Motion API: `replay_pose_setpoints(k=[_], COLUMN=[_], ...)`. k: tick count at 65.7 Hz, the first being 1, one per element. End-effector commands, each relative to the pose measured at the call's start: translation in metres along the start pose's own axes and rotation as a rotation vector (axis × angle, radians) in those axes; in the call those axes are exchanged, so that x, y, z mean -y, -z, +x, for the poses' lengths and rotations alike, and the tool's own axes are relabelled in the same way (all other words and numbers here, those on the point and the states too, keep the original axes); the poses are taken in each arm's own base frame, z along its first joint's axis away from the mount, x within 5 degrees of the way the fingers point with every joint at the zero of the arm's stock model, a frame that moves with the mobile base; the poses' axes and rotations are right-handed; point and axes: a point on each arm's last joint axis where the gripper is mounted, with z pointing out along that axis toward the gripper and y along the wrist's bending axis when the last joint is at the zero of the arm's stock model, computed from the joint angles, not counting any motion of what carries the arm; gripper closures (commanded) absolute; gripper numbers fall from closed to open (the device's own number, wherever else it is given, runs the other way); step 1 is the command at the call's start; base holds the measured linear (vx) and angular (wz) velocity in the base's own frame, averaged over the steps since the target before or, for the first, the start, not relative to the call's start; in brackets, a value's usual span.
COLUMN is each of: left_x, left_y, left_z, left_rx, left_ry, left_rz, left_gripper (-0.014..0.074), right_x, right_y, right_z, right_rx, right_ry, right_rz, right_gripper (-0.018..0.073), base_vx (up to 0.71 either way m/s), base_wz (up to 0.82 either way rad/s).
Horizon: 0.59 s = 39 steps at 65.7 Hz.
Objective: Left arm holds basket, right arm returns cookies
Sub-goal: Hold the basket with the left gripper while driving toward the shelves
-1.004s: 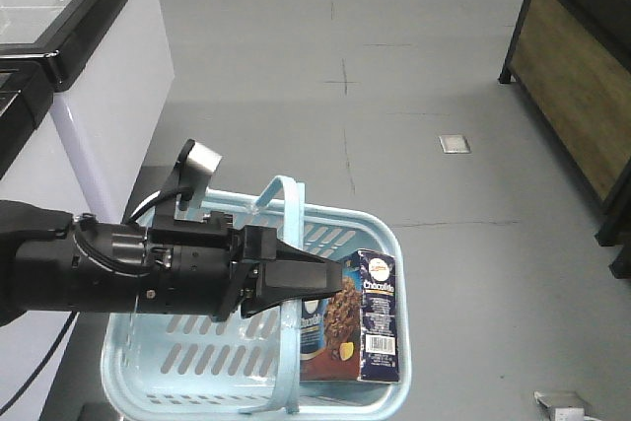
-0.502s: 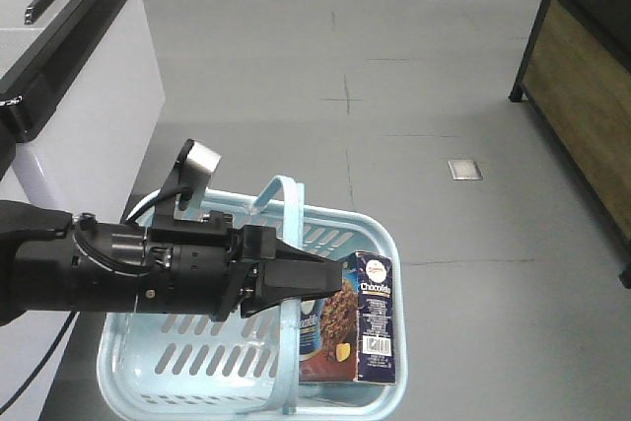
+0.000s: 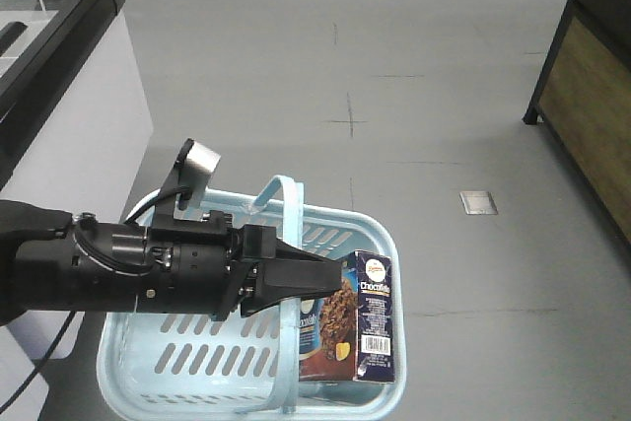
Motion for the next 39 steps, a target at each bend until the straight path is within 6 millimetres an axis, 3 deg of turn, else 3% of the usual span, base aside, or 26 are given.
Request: replay_pose_setpoints(k=[1, 39], left_x=[0.03, 0.0301], left_y=[0.0065, 0.0065], left_z=[-0.0083, -0.0083], left_rx=[0.06, 0.059], left_ry=[-0.014, -0.014], left_rz=[0.141, 0.142], left_gripper=[0.0599, 0.0599], right_x=[0.0, 0.0], right_y=[0.0008, 0.0008], right_z=[-0.0016, -0.0016], right_rx=[0.068, 0.068], right_ry=[0.017, 0.017], right_rz=[0.001, 0.001], right_gripper=[0.0568, 0.0568], base_vx=[0.39, 0.42], base_wz=[-0.01, -0.05])
